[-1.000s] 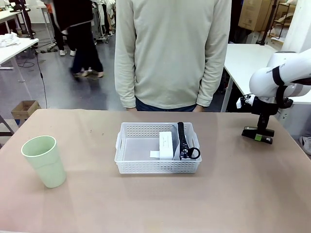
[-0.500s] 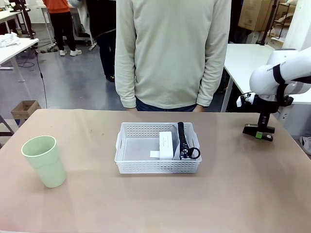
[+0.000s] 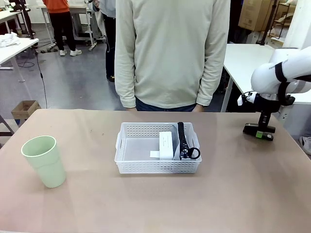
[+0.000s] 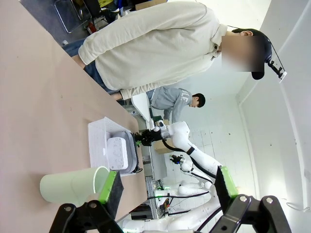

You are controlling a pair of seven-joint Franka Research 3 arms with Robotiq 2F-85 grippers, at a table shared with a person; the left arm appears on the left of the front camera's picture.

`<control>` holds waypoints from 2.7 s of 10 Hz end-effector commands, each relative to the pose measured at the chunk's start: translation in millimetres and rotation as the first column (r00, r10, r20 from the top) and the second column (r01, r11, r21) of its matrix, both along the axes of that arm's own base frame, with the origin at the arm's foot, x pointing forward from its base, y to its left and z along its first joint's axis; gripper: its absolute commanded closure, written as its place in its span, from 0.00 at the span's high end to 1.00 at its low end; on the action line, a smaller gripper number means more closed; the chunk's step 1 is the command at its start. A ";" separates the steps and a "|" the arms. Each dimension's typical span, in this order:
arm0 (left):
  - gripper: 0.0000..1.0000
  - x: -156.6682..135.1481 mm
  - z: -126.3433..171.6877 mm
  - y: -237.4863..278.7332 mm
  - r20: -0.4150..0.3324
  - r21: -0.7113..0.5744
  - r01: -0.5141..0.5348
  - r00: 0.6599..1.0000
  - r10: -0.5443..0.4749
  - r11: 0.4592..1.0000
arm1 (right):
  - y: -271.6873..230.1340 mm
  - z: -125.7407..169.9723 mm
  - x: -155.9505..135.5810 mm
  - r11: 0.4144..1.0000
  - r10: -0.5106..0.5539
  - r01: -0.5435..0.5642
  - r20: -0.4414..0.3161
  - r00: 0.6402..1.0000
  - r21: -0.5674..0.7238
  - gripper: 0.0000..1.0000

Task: Efficiently arrange items inside the basket to fit them all.
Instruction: Pick up the Stapler and place it inside the Organizing basket.

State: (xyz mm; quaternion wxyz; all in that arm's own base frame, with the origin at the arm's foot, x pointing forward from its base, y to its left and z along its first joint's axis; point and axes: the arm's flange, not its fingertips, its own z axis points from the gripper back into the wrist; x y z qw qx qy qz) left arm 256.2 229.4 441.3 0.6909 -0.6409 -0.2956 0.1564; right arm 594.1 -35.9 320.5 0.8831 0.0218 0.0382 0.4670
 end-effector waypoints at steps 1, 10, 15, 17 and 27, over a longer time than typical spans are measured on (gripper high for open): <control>1.00 -1.4 0.5 0.4 0.018 0.003 0.009 1.000 -0.009 1.000 | 8.9 45.7 -42.7 0.972 -0.104 0.102 0.000 0.995 0.211 0.00; 1.00 -1.4 0.5 0.4 0.018 0.003 0.009 1.000 -0.009 1.000 | 69.5 115.4 -130.8 0.652 -0.576 0.633 -0.272 0.771 0.416 0.11; 1.00 -1.4 0.5 0.4 0.018 0.003 0.009 1.000 -0.009 1.000 | 67.0 110.8 -121.1 0.687 -0.492 0.574 -0.296 0.819 0.445 0.37; 1.00 -1.4 0.5 0.4 0.018 0.003 0.009 1.000 -0.009 1.000 | 134.9 145.1 -136.4 0.753 -0.481 0.481 -0.123 0.868 0.449 0.37; 1.00 -1.4 0.5 0.4 0.018 0.003 0.009 1.000 -0.009 1.000 | 436.5 107.7 -162.9 0.948 -0.213 0.150 0.213 0.953 0.280 0.37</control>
